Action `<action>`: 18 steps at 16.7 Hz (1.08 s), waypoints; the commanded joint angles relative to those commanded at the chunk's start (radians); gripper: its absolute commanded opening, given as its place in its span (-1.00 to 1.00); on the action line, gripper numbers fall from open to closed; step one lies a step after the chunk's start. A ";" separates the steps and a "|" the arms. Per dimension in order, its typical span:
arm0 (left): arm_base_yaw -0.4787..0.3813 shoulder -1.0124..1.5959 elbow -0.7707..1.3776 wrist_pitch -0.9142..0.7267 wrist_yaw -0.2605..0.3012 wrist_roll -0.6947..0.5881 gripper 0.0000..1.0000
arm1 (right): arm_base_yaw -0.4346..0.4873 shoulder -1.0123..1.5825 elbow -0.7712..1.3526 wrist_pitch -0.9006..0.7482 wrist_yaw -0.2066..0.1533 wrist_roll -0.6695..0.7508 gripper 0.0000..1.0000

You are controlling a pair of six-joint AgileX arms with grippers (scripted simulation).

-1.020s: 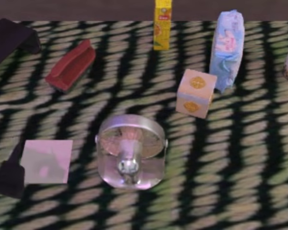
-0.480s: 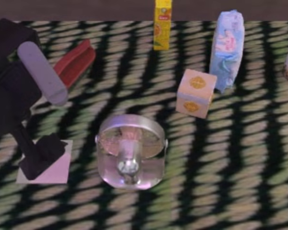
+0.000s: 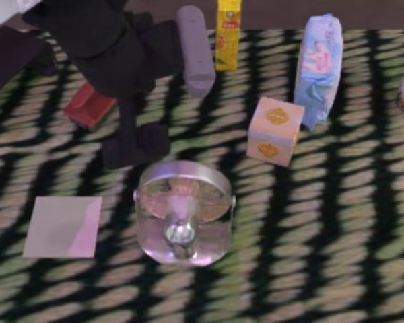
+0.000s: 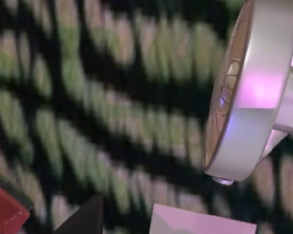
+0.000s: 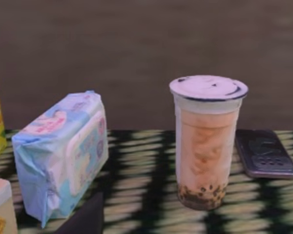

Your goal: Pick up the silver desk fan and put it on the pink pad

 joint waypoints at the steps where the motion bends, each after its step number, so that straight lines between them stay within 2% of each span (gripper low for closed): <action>1: -0.019 0.060 0.058 -0.039 -0.014 0.024 1.00 | 0.000 0.000 0.000 0.000 0.000 0.000 1.00; 8: -0.089 0.335 0.254 -0.221 -0.088 0.103 1.00 | 0.000 0.000 0.000 0.000 0.000 0.000 1.00; 14: -0.085 0.334 0.248 -0.216 -0.087 0.102 1.00 | 0.000 0.000 0.000 0.000 0.000 0.000 1.00; 18: -0.087 0.329 0.139 -0.113 -0.088 0.104 1.00 | 0.000 0.000 0.000 0.000 0.000 0.000 1.00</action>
